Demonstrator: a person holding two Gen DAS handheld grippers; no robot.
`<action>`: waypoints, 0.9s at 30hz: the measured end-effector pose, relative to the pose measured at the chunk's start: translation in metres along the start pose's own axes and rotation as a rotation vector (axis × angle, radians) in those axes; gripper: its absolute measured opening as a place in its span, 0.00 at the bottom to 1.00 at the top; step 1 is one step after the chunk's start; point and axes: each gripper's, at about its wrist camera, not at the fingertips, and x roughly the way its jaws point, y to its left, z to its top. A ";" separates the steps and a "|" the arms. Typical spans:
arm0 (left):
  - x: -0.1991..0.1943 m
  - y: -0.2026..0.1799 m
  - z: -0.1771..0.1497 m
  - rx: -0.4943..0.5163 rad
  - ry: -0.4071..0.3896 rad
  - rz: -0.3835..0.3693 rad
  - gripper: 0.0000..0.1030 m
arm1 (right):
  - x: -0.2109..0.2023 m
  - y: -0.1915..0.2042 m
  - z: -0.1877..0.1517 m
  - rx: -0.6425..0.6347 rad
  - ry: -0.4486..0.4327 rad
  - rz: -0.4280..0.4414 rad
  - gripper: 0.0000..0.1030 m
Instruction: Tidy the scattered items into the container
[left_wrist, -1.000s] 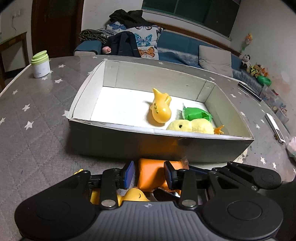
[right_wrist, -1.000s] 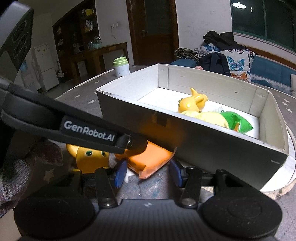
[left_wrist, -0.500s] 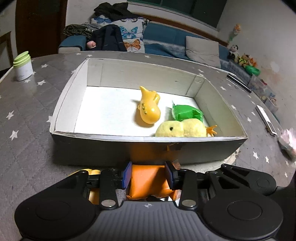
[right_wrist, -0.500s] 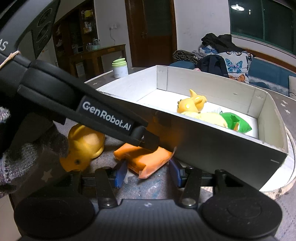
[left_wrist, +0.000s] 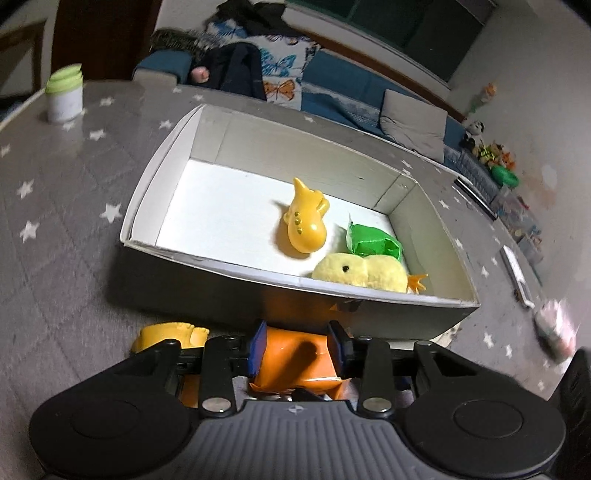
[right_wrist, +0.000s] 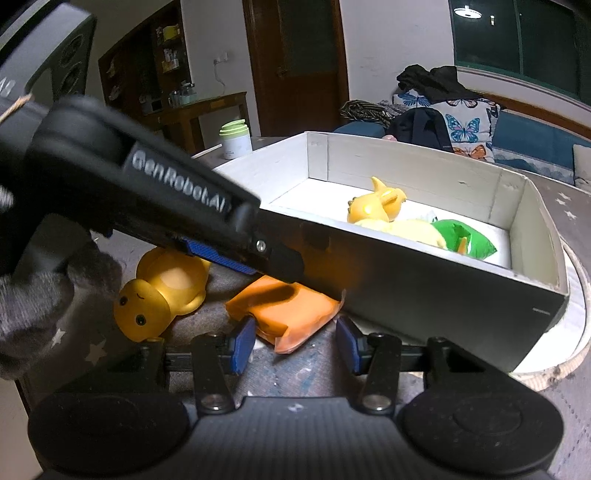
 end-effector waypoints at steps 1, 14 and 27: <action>0.000 0.002 0.002 -0.017 0.009 -0.007 0.38 | 0.001 0.000 0.000 -0.002 0.001 0.001 0.48; 0.005 -0.002 0.008 -0.050 0.070 0.032 0.37 | 0.001 -0.003 -0.001 0.015 -0.002 -0.002 0.48; 0.011 -0.023 -0.001 0.028 0.071 0.063 0.48 | 0.004 -0.002 0.000 0.003 -0.004 0.001 0.49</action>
